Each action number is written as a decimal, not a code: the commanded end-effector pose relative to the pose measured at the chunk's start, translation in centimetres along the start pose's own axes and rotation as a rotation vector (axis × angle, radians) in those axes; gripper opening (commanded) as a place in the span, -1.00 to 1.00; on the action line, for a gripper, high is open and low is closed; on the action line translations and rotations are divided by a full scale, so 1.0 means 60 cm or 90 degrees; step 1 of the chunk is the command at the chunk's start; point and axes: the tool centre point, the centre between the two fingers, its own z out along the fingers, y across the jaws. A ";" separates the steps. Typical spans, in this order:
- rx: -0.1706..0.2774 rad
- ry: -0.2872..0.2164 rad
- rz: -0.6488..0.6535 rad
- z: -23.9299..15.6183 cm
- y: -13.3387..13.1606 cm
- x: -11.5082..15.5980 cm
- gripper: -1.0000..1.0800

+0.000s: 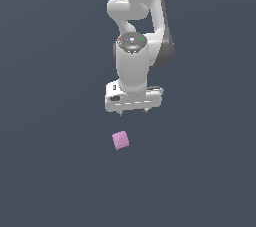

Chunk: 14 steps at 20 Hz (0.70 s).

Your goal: Pick up the object and move it to a goal position.

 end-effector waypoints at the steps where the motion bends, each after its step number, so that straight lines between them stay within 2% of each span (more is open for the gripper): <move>1: -0.002 -0.003 -0.014 0.012 0.010 0.011 0.92; 14: -0.018 -0.022 -0.121 0.108 0.086 0.075 0.92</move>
